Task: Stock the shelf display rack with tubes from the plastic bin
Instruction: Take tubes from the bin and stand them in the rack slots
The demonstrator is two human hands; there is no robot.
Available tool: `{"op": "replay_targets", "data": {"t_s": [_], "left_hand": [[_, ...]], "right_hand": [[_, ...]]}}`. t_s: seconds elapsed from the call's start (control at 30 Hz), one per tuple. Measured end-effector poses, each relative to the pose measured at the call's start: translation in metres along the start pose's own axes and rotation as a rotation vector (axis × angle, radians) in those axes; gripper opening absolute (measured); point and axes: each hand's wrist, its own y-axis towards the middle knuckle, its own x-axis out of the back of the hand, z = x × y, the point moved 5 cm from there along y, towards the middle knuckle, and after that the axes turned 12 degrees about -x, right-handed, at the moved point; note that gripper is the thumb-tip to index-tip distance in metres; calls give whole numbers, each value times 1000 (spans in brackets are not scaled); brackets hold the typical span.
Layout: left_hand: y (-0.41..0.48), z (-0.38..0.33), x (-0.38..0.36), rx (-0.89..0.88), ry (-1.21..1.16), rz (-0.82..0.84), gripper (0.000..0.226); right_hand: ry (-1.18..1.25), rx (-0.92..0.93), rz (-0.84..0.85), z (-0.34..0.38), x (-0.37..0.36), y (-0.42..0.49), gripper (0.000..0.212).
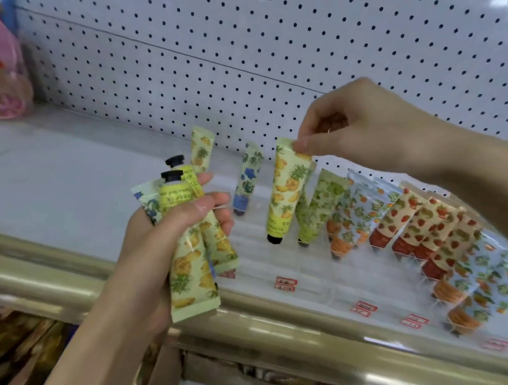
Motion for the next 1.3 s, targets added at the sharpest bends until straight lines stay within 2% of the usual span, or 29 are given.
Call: {"op": "replay_targets", "data": {"t_s": [0.2, 0.37, 0.53, 0.7, 0.8, 0.97, 1.3], "left_hand": [[9, -17, 33, -46, -49, -101, 59], [14, -18, 47, -55, -83, -114, 53], [17, -18, 51, -61, -74, -110, 68], [19, -17, 53, -59, -100, -133, 55], [18, -17, 51, -54, -83, -132, 69], [18, -14, 58, -90, -3, -105, 12], [19, -15, 56, -135, 10, -72, 17]], "right_hand": [[-98, 72, -19, 42, -19, 25, 13], [-151, 36, -85, 51, -34, 46, 10], [-142, -12, -123, 47, -41, 62, 9], [-142, -49, -135, 44, -45, 72, 8], [-138, -65, -146, 43, -46, 78, 9], [-126, -96, -164, 40, -46, 82, 11], [-144, -106, -135, 32, -64, 88, 9]]}}
